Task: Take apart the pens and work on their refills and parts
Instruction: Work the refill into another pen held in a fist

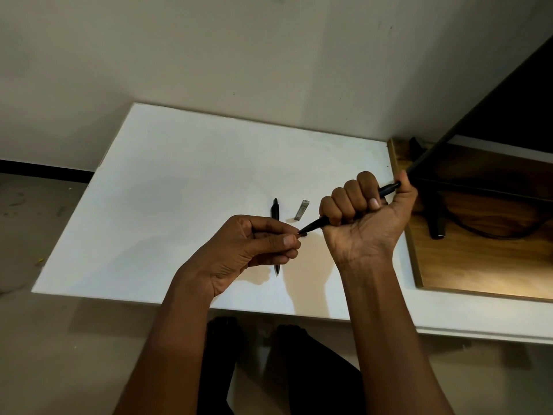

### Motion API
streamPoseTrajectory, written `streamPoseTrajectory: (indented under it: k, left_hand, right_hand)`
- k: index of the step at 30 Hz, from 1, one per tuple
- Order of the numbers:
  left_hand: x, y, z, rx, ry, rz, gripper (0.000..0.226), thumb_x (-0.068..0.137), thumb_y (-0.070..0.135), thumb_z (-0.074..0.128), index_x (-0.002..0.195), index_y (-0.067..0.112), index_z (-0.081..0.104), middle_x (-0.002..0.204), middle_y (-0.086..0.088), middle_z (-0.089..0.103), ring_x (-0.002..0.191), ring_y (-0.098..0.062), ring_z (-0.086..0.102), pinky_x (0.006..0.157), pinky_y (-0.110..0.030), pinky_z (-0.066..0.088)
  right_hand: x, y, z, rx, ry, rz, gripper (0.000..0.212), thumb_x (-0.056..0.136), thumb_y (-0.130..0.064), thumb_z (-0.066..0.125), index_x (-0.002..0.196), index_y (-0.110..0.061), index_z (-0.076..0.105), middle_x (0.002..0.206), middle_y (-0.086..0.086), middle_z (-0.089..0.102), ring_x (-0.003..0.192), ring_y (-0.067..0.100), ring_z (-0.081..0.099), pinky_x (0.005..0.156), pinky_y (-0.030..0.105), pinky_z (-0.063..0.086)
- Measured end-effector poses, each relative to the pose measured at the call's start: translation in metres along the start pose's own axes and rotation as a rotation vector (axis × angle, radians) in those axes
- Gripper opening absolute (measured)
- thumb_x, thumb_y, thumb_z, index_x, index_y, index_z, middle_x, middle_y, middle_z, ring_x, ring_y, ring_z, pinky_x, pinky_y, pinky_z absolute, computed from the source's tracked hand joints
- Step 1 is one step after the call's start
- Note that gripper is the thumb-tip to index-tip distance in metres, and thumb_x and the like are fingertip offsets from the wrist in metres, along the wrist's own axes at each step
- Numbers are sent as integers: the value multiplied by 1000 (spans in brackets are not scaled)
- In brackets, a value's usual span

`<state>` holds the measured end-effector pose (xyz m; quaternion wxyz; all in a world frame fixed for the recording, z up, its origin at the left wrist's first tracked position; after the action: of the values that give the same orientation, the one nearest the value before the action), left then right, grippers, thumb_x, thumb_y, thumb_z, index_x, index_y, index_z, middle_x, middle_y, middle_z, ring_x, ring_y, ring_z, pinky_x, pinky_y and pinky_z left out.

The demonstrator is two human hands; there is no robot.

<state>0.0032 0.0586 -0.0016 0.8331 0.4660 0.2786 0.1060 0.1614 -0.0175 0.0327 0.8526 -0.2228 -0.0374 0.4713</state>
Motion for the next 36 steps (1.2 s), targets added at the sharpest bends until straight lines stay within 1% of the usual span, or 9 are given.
streamPoseTrajectory:
  k: [4, 8, 11, 14, 19, 24, 27, 30, 36]
  left_hand:
    - [0, 0, 0, -2, 8, 1, 33, 64, 29, 86, 93, 14, 82, 92, -13, 79, 84, -20, 77, 73, -22, 59]
    - [0, 0, 0, 8, 5, 0, 33, 64, 29, 86, 93, 14, 82, 92, -13, 79, 84, -19, 77, 73, -21, 59]
    - [0, 0, 0, 7, 5, 2, 32, 65, 28, 86, 93, 13, 82, 91, -13, 79, 84, -20, 77, 73, -22, 59]
    - [0, 0, 0, 11, 3, 0, 31, 65, 27, 86, 93, 14, 82, 91, -13, 79, 84, -20, 77, 73, -22, 59]
    - [0, 0, 0, 9, 2, 0, 31, 65, 27, 86, 93, 14, 82, 90, -12, 79, 83, -19, 77, 73, -22, 59]
    - [0, 0, 0, 11, 2, 1, 32, 65, 28, 86, 93, 13, 82, 90, -12, 79, 84, -20, 77, 73, -22, 59]
    - [0, 0, 0, 6, 2, 3, 32, 65, 29, 86, 93, 14, 82, 90, -12, 79, 83, -19, 77, 73, -22, 59]
    - [1, 0, 0, 10, 3, 4, 31, 65, 28, 86, 93, 14, 82, 90, -12, 79, 83, -20, 77, 73, -22, 59]
    - [1, 0, -1, 8, 5, 4, 32, 65, 28, 86, 93, 13, 82, 91, -13, 79, 83, -20, 77, 73, -22, 59]
  right_hand:
    - [-1, 0, -1, -5, 5, -10, 56, 93, -50, 35, 46, -18, 35, 46, -5, 15, 40, 10, 11, 41, 21, 17]
    - [0, 0, -1, 8, -1, -1, 60, 95, -52, 32, 46, -18, 35, 46, -6, 14, 40, 10, 10, 42, 22, 15]
    - [-1, 0, -1, 5, 0, -7, 55, 91, -49, 37, 45, -18, 35, 46, -5, 14, 40, 10, 11, 42, 21, 16]
    - [0, 1, -1, 18, -3, 1, 61, 96, -53, 32, 46, -18, 35, 47, -6, 14, 41, 10, 10, 42, 22, 14]
    - [-1, -1, 1, 7, 2, -2, 55, 91, -49, 37, 46, -18, 34, 47, -6, 13, 41, 10, 10, 41, 22, 15]
    - [-1, -1, 1, -1, 16, -2, 60, 96, -53, 33, 47, -18, 34, 47, -6, 13, 41, 11, 9, 42, 22, 14]
    - [-1, -1, 2, -6, 5, -4, 54, 90, -49, 38, 46, -18, 33, 47, -6, 13, 41, 11, 8, 42, 22, 13]
    - [-1, -1, 2, -17, 4, -6, 54, 89, -51, 41, 47, -18, 33, 47, -6, 13, 42, 11, 9, 42, 23, 13]
    - [0, -1, 1, -12, -3, -7, 57, 93, -50, 34, 47, -18, 34, 47, -6, 13, 41, 10, 9, 42, 22, 15]
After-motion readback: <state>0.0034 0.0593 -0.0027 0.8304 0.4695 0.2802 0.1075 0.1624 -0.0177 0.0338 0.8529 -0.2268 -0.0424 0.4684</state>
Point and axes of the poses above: each hand's wrist, its own x-axis towards the middle knuckle, its own z-axis out of the palm, y = z × x, the point moved 1 cm from there along x, towards the middle knuckle
